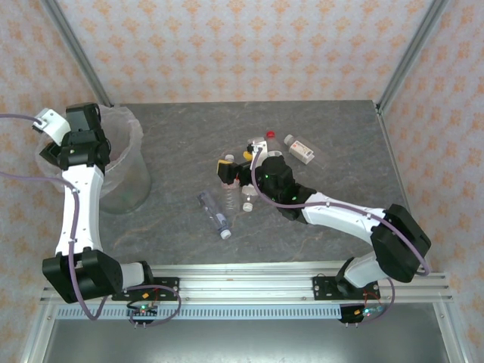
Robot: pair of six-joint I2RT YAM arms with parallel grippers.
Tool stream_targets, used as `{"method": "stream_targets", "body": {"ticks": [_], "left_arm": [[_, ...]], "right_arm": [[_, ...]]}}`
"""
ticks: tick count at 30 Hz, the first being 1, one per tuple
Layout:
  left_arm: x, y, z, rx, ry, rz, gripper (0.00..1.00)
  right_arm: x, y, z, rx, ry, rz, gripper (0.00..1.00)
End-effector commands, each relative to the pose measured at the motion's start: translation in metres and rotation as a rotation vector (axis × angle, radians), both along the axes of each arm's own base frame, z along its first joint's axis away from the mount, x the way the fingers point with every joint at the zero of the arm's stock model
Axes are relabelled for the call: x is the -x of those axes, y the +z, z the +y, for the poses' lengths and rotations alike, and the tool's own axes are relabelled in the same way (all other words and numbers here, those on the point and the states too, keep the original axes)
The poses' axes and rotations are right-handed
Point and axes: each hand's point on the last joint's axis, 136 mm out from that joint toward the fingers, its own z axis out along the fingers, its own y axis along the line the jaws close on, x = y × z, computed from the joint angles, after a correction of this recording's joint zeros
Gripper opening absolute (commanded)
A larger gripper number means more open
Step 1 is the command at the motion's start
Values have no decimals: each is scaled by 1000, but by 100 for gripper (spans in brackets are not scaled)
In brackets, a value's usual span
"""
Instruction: Put the plastic bottles in the bin
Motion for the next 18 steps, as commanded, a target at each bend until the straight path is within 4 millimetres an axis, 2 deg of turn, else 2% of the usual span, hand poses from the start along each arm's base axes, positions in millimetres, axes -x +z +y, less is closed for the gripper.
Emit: {"method": "stream_targets", "body": {"ticks": [1, 5, 9, 14, 15, 18], "left_arm": [[12, -8, 7, 4, 87, 38, 57], [6, -16, 8, 31, 91, 50, 66], [-2, -19, 6, 71, 81, 27, 82], [-19, -19, -1, 122, -3, 6, 88], [-21, -18, -2, 130, -13, 5, 93], [-26, -13, -7, 143, -47, -1, 100]], "right_arm": [[1, 12, 3, -29, 6, -7, 99], [2, 11, 1, -32, -1, -1, 99], [2, 11, -1, -34, -5, 1, 99], [2, 9, -5, -28, -25, 1, 99], [1, 9, -7, -25, -32, 1, 99], [-3, 6, -12, -18, -69, 2, 99]]}}
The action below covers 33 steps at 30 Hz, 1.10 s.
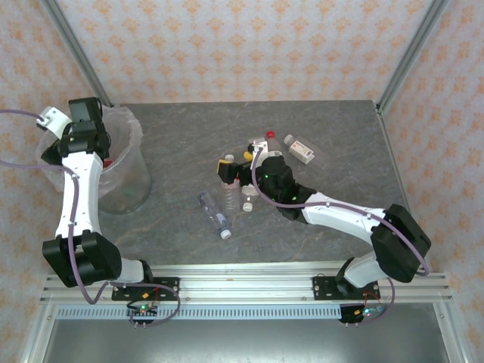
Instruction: Put the plastic bottles in the bin
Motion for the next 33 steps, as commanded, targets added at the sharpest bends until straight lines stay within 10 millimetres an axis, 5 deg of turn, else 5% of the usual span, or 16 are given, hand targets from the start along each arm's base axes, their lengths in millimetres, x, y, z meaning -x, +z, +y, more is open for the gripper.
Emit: {"method": "stream_targets", "body": {"ticks": [1, 20, 33], "left_arm": [[-5, 7, -6, 34, -37, -18, 100], [-61, 58, -109, 218, -654, -260, 100], [-80, 81, -214, 282, -1079, -343, 100]], "right_arm": [[-2, 5, -12, -11, -66, -6, 99], [-14, -15, -59, 62, -302, 11, 99], [-20, -37, -80, 58, -384, 106, 99]]}}
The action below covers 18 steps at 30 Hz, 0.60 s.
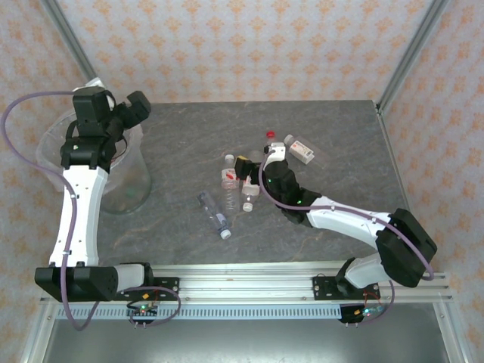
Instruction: Put the plastic bottles in the bin
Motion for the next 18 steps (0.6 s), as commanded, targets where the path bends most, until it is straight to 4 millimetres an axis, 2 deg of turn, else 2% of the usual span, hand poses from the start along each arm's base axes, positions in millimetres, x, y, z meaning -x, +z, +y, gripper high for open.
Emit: {"method": "stream_targets", "body": {"ticks": [1, 9, 13, 16, 18], "left_arm": [[-3, 19, -37, 14, -169, -78, 100], [-2, 14, -104, 27, -394, -92, 100], [1, 9, -133, 43, -493, -92, 100], [3, 1, -151, 47, -549, -71, 100], [4, -6, -157, 48, -567, -49, 100]], "right_arm": [[0, -10, -20, -12, -74, 49, 99], [-6, -28, -51, -47, -165, 135, 99], [-6, -35, -66, 30, -200, 153, 99], [-6, -39, -84, 117, -235, 164, 99], [-7, -45, -103, 170, -278, 196, 99]]}}
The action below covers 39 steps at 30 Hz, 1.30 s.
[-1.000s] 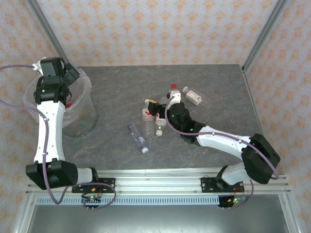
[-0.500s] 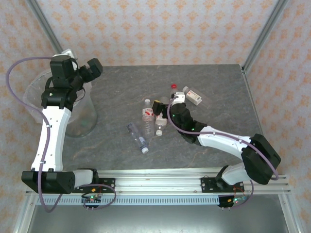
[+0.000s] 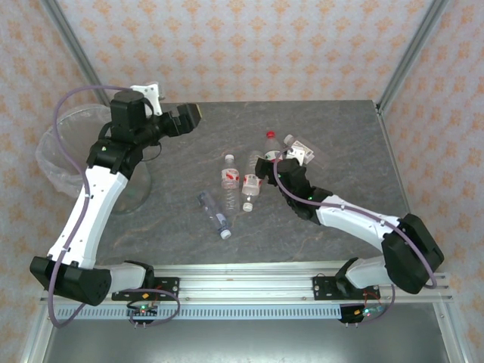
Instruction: Put the plastic bottles in the bin
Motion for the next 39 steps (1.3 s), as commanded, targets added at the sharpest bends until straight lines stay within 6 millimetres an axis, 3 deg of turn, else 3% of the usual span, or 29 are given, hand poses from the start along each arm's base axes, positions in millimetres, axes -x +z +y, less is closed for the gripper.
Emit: {"method": "stream_targets", "body": {"ticks": [1, 8, 17, 25, 30, 39], "left_arm": [[0, -4, -16, -11, -70, -5, 100], [2, -22, -22, -10, -103, 48, 100], [7, -31, -13, -59, -74, 56, 100], [12, -35, -6, -84, -45, 58, 100], [12, -42, -1, -104, -24, 73, 100], [14, -52, 2, -127, -17, 105, 100]], "right_arm": [[0, -6, -40, 119, -85, 52, 99], [-9, -35, -98, 166, -131, 188, 99], [-35, -56, -151, 211, 38, 350, 99], [-60, -81, -168, 323, 289, 463, 99], [-80, -93, -168, 450, 448, 478, 99], [-92, -125, -174, 551, 620, 645, 99]]}}
